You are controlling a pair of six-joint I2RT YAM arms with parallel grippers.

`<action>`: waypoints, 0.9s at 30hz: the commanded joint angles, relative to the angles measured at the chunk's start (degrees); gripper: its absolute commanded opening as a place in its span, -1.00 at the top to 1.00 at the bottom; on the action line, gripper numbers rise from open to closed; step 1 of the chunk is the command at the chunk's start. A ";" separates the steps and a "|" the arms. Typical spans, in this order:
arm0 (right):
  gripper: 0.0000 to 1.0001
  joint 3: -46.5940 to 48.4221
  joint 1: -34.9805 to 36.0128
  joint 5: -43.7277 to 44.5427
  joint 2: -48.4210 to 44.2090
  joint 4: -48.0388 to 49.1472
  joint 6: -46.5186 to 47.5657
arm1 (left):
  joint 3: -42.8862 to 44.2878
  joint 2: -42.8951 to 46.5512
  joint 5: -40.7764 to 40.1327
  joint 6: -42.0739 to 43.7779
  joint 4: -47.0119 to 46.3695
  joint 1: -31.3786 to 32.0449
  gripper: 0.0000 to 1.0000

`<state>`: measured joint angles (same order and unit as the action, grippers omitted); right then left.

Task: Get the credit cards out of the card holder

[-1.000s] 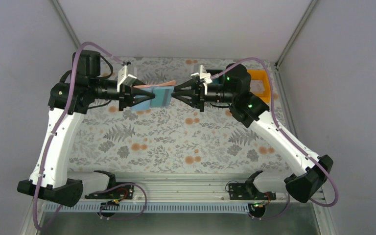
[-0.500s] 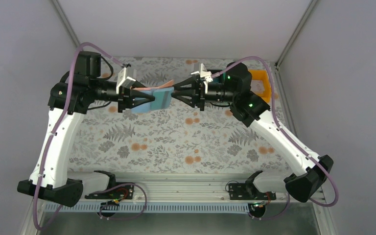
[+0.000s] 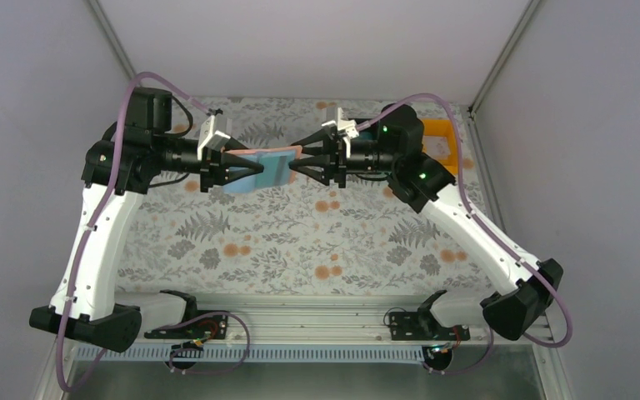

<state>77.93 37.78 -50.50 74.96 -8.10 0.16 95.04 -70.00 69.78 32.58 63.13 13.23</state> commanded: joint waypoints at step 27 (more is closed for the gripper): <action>-0.14 1.79 0.32 -4.78 0.00 4.17 -3.82 | 0.32 0.68 -0.95 -5.54 -5.68 -0.11 0.95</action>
<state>78.02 37.39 -54.39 74.65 -7.73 -0.12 96.33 -69.95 71.94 32.95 63.90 13.26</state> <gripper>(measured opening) 0.555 0.178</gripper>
